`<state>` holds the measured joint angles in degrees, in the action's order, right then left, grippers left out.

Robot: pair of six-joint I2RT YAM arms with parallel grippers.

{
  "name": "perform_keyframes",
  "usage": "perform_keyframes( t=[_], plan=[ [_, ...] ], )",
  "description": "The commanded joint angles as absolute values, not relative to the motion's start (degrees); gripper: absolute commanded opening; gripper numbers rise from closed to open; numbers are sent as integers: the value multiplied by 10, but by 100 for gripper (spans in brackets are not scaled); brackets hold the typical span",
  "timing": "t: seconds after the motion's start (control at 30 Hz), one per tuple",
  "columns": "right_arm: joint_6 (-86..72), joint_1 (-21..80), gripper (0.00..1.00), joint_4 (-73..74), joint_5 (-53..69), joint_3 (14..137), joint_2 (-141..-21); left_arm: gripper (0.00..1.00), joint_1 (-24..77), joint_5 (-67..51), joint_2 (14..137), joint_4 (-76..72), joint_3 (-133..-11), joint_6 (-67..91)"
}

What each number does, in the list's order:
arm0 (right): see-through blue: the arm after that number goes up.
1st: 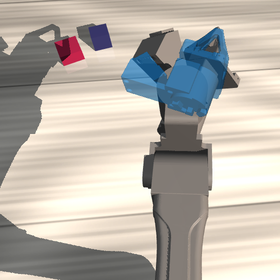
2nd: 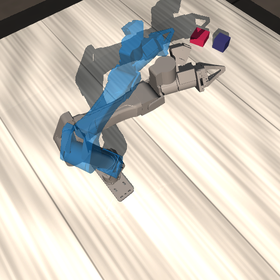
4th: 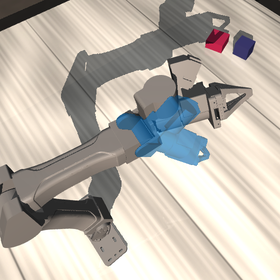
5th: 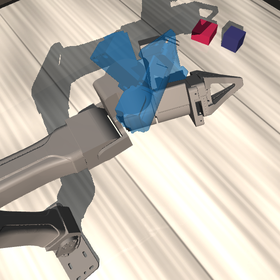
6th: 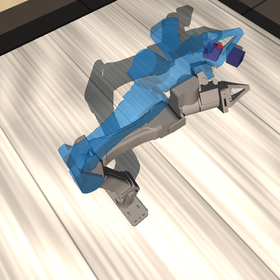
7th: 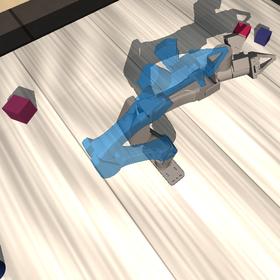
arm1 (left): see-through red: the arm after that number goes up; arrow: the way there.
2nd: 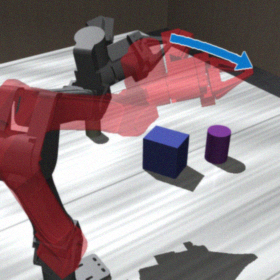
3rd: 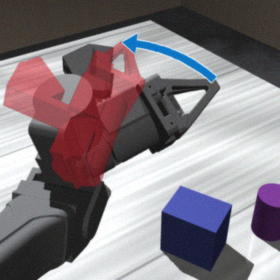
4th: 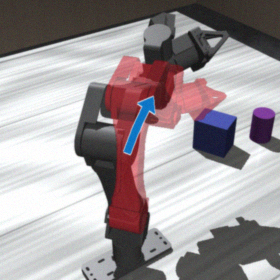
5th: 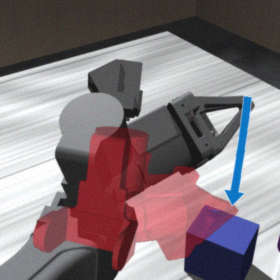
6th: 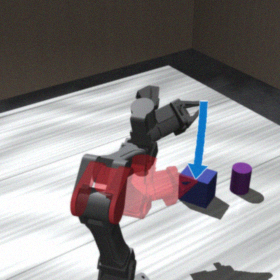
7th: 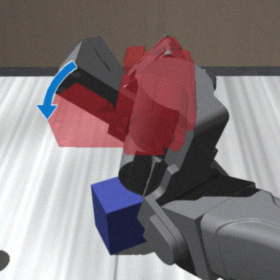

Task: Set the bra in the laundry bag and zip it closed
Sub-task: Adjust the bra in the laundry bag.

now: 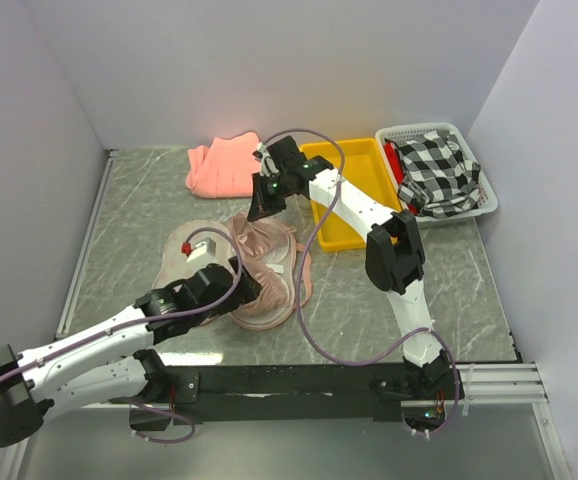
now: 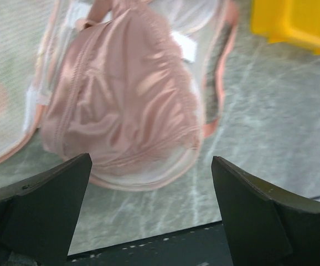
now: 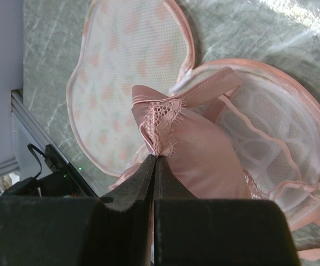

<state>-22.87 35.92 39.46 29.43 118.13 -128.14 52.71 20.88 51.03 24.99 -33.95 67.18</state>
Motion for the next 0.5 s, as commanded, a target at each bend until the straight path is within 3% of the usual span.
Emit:
perform_keyframes(
  t=[0.0, 0.33, 0.4, 0.47],
  plan=[
    [-226, 365, 3, 410, 278, 1178, -1270, 97, 530, 245, 520, 279, -360, 678],
    [-221, 364, 6, 434, 265, 1250, -1333, 97, 521, 410, 461, 369, -454, 672],
    [-226, 364, 14, 429, 265, 1258, -1341, 97, 518, 429, 459, 385, -469, 666],
    [-226, 362, 15, 434, 265, 1268, -1349, 97, 516, 434, 456, 389, -482, 658]
  ],
)
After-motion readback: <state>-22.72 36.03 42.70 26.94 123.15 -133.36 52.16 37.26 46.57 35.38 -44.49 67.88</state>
